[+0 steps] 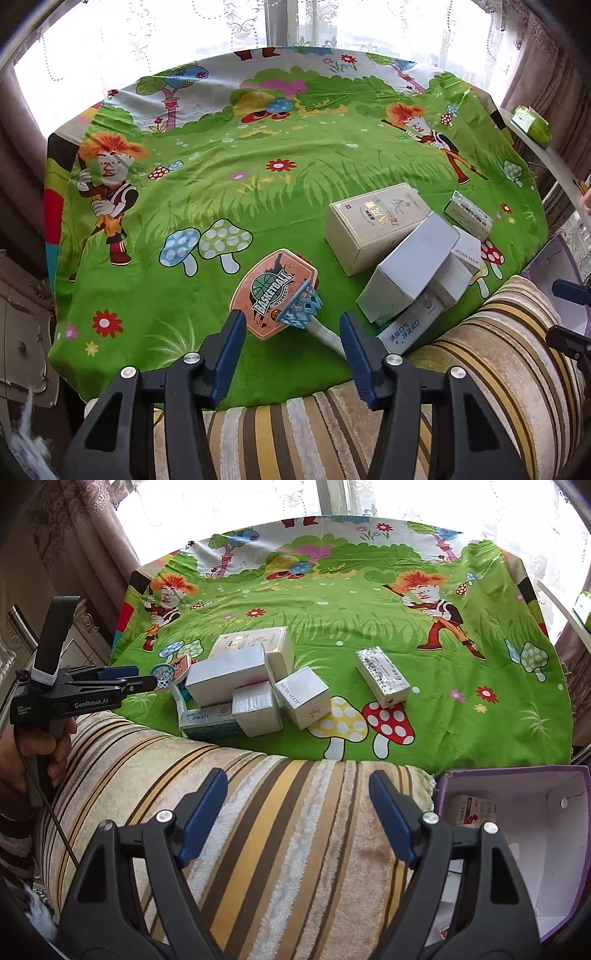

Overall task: Organize rigid objects
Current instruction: 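Grasp the basketball-hoop toy's blue net with left tool while right tool approaches the JIYIN MUSIC box, then grasp the white JIYIN MUSIC box with right tool while left tool holds the hoop toy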

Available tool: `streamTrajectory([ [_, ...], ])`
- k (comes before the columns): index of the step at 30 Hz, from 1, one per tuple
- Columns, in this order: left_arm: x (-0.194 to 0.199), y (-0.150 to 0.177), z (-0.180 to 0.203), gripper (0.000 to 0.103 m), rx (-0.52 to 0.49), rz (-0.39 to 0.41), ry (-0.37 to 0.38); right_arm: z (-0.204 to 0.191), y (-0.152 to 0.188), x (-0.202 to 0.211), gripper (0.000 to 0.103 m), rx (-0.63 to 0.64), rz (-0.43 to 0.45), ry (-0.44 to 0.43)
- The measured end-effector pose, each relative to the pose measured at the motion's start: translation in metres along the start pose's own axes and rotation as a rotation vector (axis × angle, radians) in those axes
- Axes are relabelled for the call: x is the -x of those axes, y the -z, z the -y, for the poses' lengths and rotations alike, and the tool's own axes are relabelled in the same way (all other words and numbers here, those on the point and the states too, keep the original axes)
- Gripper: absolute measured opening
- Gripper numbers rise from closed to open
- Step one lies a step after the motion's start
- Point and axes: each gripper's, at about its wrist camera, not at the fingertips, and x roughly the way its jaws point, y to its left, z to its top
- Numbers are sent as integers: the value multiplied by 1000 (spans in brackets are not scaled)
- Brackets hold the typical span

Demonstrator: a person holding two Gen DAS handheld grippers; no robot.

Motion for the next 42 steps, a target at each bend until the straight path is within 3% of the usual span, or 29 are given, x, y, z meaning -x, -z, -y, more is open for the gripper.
streamTrajectory([
  [6,-17,-7,2,51,-22,-35,-18,-9,-13,-21,81,43,-45,-9],
  [10,-23,-10,2,31,-38,-45,-11,-9,-23,-36,81,59,-66,-10],
  [19,-19,-5,-5,30,-2,-21,26,-9,-40,-60,81,180,-99,34],
  [31,10,10,-33,30,176,82,44,5,-55,-84,81,329,-150,55],
  [36,19,17,-47,30,262,114,45,4,-60,-93,75,362,-167,46],
  [42,21,19,-48,30,274,121,45,4,-62,-105,60,382,-189,32],
])
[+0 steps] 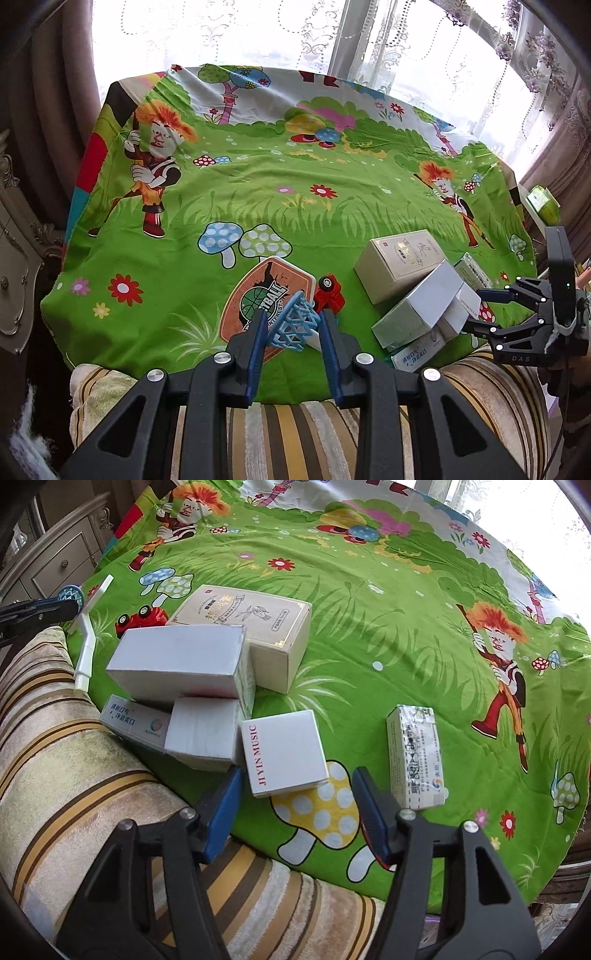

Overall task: Organize rigid objects
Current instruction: 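Grasp the white JIYIN MUSIC box with right tool while left tool holds the hoop toy, then carry the hoop toy with left tool while right tool carries the JIYIN MUSIC box to the storage box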

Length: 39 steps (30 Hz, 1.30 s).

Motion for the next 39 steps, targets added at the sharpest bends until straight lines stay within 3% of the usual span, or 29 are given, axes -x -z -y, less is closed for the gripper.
streamTrajectory([
  [2,2,1,0,30,5,5,0,1,-1,-3,48,-5,-4,-13],
  [3,3,1,1,30,7,7,1,1,-1,-3,48,-8,0,-14],
  [17,24,0,31,30,-6,63,51,20,33,53,47,-183,152,7],
  [27,32,1,101,30,-137,70,152,78,114,121,47,-394,226,125],
  [39,29,14,212,30,-343,26,286,127,222,155,47,-656,215,283],
])
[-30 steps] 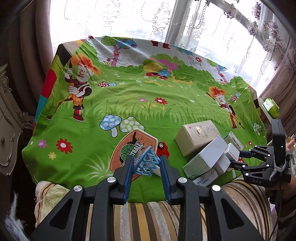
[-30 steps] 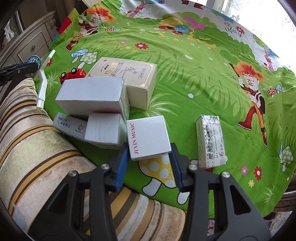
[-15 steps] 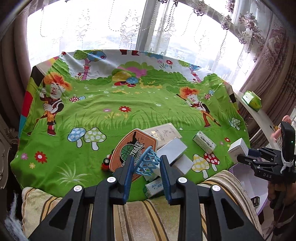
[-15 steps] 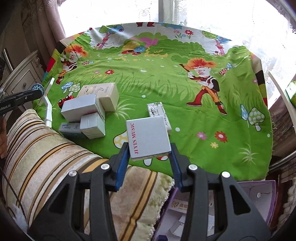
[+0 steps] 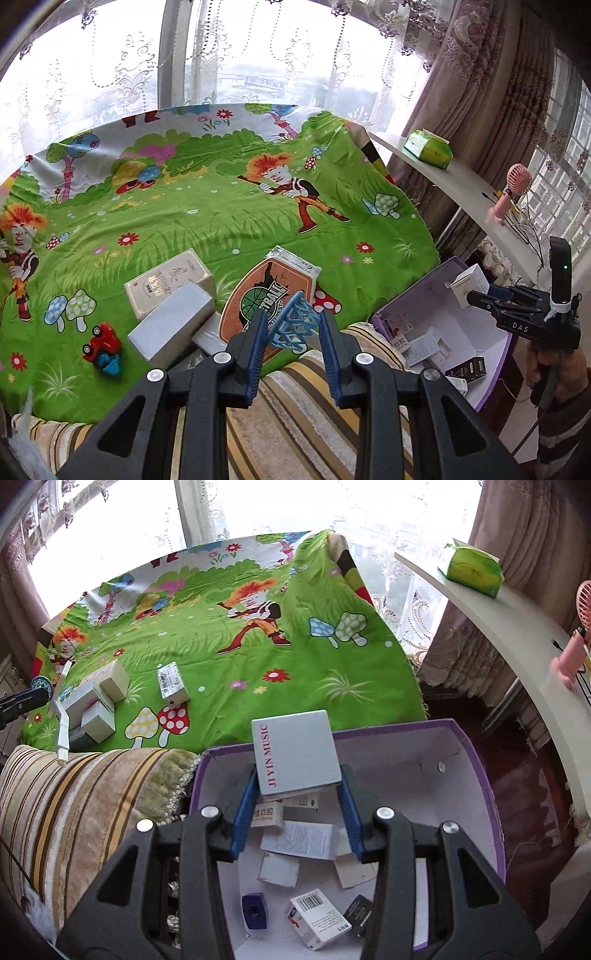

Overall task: Organize rigid objects
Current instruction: 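Carry the hoop toy with left tool while right tool carries the JIYIN MUSIC box to the storage box, then open both tools to drop the hoop toy and JIYIN MUSIC box into the storage box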

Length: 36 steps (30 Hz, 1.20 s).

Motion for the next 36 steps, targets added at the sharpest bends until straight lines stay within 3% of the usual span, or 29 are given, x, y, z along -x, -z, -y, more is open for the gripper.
streamTrajectory([
  [13,-61,-22,123,30,-221,-91,145,61,18,6,47,-159,13,83],
  [24,-106,-42,210,33,-324,-124,236,85,17,17,47,-205,45,104],
  [29,-106,-40,216,47,-327,-120,228,89,21,16,47,-208,40,100],
  [36,-83,-39,177,47,-249,-85,203,90,23,8,47,-214,29,90],
])
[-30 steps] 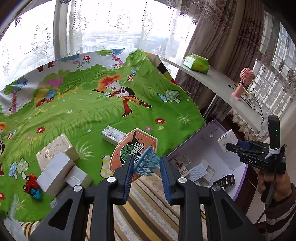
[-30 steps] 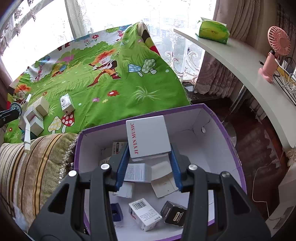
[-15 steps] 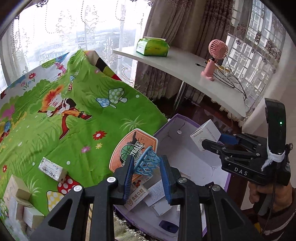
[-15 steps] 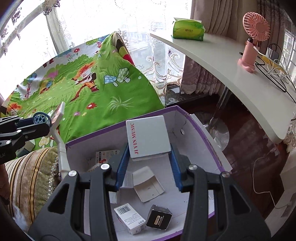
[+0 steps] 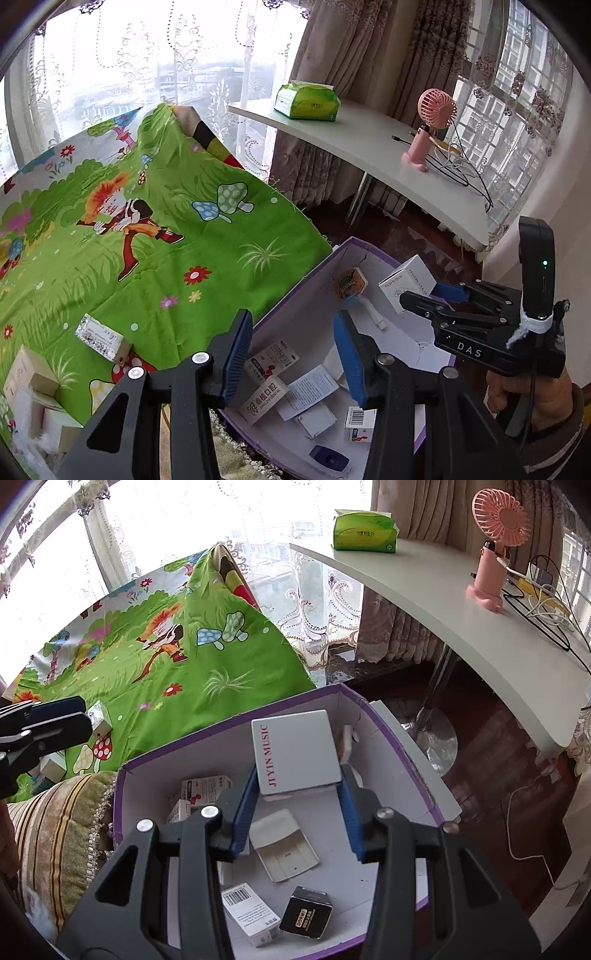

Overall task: Organize rigid objects
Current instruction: 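Open both tools to drop the hoop toy and JIYIN MUSIC box into the storage box, then move both open tools back to the items on the bed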

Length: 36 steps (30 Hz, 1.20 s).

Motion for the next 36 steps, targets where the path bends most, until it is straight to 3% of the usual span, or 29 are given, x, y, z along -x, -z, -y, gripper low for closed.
streamTrajectory([
  [7,42,25,-40,50,98,65,-40,-6,-4,-7,48,7,-14,-8],
  [11,62,40,-61,51,143,93,-69,-8,-9,-8,66,-6,-7,-11],
  [22,94,79,-121,52,303,118,-113,-27,-8,1,70,20,-11,-33],
  [36,125,113,-172,52,424,143,-171,-80,-12,13,76,95,3,-103],
])
